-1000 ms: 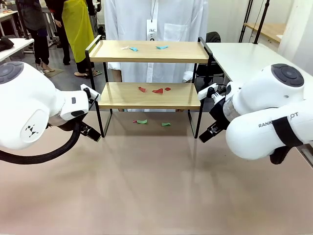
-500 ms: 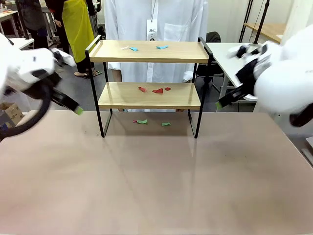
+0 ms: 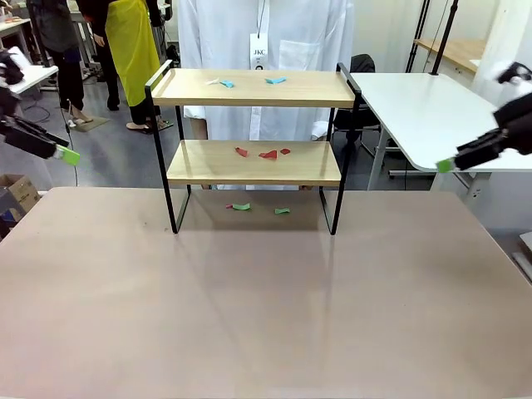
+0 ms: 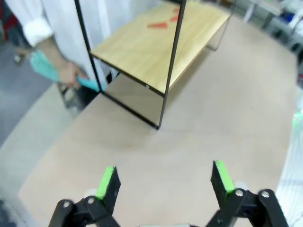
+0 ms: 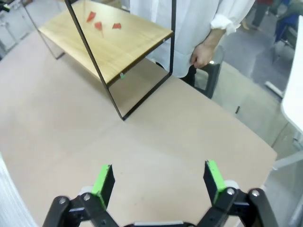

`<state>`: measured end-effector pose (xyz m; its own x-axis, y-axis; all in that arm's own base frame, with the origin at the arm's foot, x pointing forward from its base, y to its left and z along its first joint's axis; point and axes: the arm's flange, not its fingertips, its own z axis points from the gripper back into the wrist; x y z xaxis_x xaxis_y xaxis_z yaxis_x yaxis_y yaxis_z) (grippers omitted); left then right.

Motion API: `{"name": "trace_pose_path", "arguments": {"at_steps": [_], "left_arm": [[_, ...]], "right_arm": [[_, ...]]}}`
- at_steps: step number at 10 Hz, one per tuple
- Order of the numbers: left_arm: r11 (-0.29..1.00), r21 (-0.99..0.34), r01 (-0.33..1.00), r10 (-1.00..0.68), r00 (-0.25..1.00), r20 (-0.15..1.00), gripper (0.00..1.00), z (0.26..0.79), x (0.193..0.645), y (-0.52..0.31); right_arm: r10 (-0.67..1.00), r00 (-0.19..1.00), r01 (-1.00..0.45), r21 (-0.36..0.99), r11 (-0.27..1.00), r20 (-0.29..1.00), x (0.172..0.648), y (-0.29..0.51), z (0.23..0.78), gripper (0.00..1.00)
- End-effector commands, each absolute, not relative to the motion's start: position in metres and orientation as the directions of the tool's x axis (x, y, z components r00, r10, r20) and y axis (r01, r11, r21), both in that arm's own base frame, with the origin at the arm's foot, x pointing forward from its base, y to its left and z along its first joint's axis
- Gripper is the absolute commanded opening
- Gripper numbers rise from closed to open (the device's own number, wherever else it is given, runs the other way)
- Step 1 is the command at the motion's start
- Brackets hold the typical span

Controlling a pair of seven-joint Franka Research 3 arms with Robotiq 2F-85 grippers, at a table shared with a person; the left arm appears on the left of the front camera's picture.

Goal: Clean the shelf.
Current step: Pick up the Duster handed by the human.

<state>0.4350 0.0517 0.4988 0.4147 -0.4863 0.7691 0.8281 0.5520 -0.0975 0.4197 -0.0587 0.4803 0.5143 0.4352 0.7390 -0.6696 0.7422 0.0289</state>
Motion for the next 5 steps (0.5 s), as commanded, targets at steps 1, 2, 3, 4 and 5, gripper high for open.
{"name": "trace_pose_path", "arguments": {"at_steps": [1, 2, 3, 4, 5], "left_arm": [[0.431, -0.201, 0.880, -0.465, 0.407, 0.786, 1.00, 0.476, 0.466, 0.082], [0.454, -0.220, 0.864, -0.453, 0.436, 0.778, 1.00, 0.473, 0.468, 0.092], [0.608, -0.176, 0.774, -0.501, 0.546, 0.672, 1.00, 0.470, 0.467, 0.084], [0.459, -0.181, 0.870, -0.430, 0.396, 0.811, 1.00, 0.478, 0.445, 0.086], [0.459, -0.181, 0.870, -0.430, 0.396, 0.811, 1.00, 0.478, 0.445, 0.086]], "right_arm": [[0.408, 0.488, -0.710, 0.078, 0.700, 0.772, 0.445, -0.088, 0.456, 1.00], [0.345, 0.494, -0.679, 0.106, 0.727, 0.798, 0.444, -0.091, 0.446, 1.00], [0.423, 0.506, -0.682, 0.049, 0.729, 0.752, 0.422, -0.084, 0.467, 1.00], [0.423, 0.506, -0.682, 0.049, 0.729, 0.752, 0.422, -0.084, 0.467, 1.00], [0.423, 0.506, -0.682, 0.049, 0.729, 0.752, 0.422, -0.084, 0.467, 1.00]]}}
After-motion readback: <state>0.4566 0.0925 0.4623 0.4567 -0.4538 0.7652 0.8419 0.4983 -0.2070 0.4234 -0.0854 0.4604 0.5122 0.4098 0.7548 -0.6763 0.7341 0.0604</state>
